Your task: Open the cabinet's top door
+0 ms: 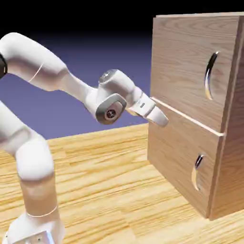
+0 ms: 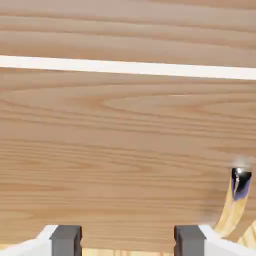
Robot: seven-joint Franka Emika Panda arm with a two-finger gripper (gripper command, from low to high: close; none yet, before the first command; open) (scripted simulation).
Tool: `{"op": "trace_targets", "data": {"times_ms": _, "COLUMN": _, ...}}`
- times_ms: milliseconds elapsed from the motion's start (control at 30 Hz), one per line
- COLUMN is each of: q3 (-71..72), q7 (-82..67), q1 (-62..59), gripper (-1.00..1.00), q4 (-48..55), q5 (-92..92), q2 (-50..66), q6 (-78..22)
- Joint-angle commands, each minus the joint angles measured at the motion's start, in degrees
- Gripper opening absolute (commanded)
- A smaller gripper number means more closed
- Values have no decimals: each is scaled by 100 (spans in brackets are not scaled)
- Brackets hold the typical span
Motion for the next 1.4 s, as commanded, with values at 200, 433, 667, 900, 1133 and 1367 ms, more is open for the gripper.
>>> {"op": "trace_targets", "data": {"times_ms": 200, "q3": -672, "q7": 1305, "q1": 602, "gripper": 0, "q4": 405, "q5": -1745, "q2": -201, "q6": -16}}
{"op": "trace_targets", "data": {"times_ms": 433, "q3": -1343, "q7": 2610, "q1": 1203, "gripper": 0, "q4": 809, "q5": -3489, "q2": -402, "q6": -32}}
{"op": "trace_targets", "data": {"times_ms": 667, "q3": -2015, "q7": 3915, "q1": 1805, "gripper": 0, "q4": 1214, "q5": -5233, "q2": -602, "q6": -48}}
{"op": "trace_targets", "data": {"times_ms": 900, "q3": -2687, "q7": 5219, "q1": 2407, "gripper": 0, "q4": 1619, "q5": -6977, "q2": -803, "q6": -64}}
{"op": "trace_targets", "data": {"times_ms": 1133, "q3": -3358, "q7": 6524, "q1": 3009, "gripper": 0, "q4": 2023, "q5": -8722, "q2": -1004, "q6": -80}}
{"op": "trace_targets", "data": {"times_ms": 1367, "q3": -4030, "q7": 7829, "q1": 3610, "gripper": 0, "q4": 2428, "q5": -10466, "q2": -1205, "q6": -96}}
